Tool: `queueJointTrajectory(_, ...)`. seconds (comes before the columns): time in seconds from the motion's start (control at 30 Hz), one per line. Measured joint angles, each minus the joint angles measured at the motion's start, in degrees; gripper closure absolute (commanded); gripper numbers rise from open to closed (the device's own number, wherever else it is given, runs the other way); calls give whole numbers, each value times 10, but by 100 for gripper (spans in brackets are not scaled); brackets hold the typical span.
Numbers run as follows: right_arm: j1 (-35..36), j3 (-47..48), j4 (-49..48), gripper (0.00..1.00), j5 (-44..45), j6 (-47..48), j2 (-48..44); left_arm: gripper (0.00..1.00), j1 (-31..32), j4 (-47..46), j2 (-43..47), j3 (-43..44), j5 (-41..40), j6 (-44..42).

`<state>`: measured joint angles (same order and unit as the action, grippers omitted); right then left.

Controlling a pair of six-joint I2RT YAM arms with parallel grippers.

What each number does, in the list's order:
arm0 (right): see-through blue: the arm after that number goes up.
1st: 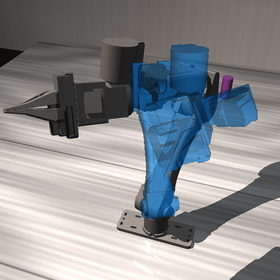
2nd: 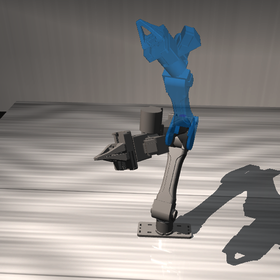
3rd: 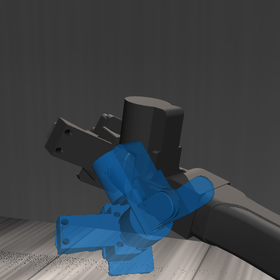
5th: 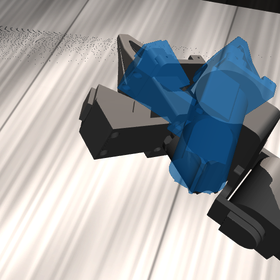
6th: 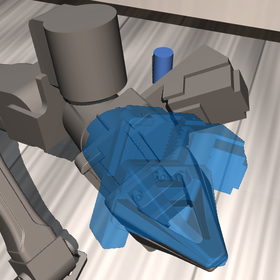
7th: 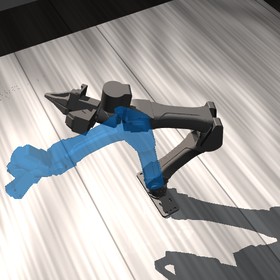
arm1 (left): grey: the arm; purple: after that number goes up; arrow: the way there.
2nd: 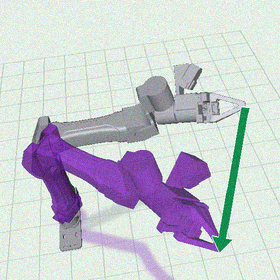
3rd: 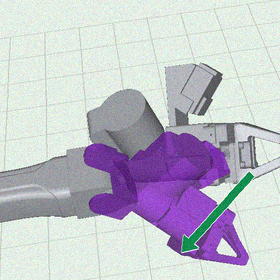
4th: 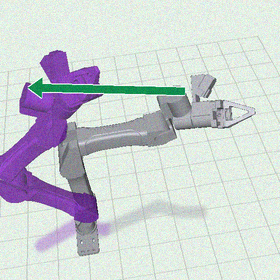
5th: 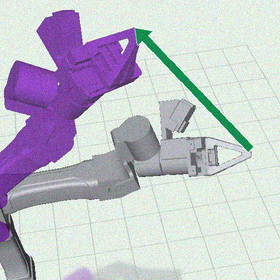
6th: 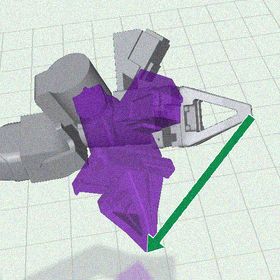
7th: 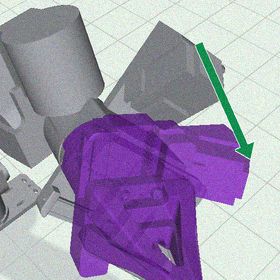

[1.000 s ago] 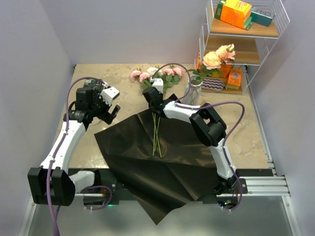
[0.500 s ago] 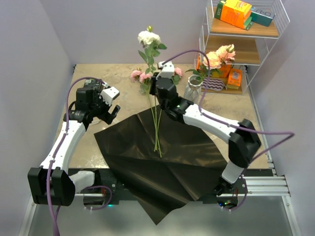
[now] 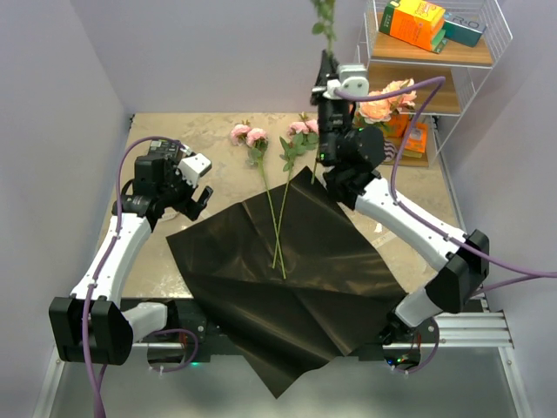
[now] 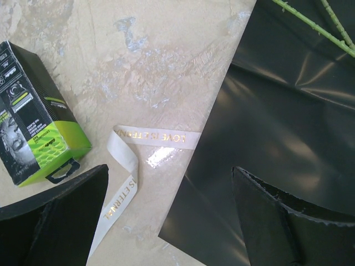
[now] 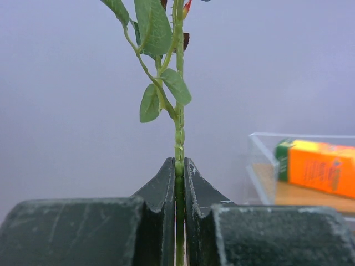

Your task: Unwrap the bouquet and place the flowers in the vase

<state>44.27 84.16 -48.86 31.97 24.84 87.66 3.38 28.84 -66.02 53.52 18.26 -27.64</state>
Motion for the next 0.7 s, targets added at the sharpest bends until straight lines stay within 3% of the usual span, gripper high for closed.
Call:
queueJointTrajectory(0.17,-56,39,-106,100,0,104,39,3,0,0,0,0,0,0)
queueJointTrajectory(0.33,-69,63,-211,100,-5,199,93,3,0,0,0,0,0,0)
queueJointTrajectory(0.7,-99,66,-242,100,-17,252,126,3,0,0,-2,0,0,-5)
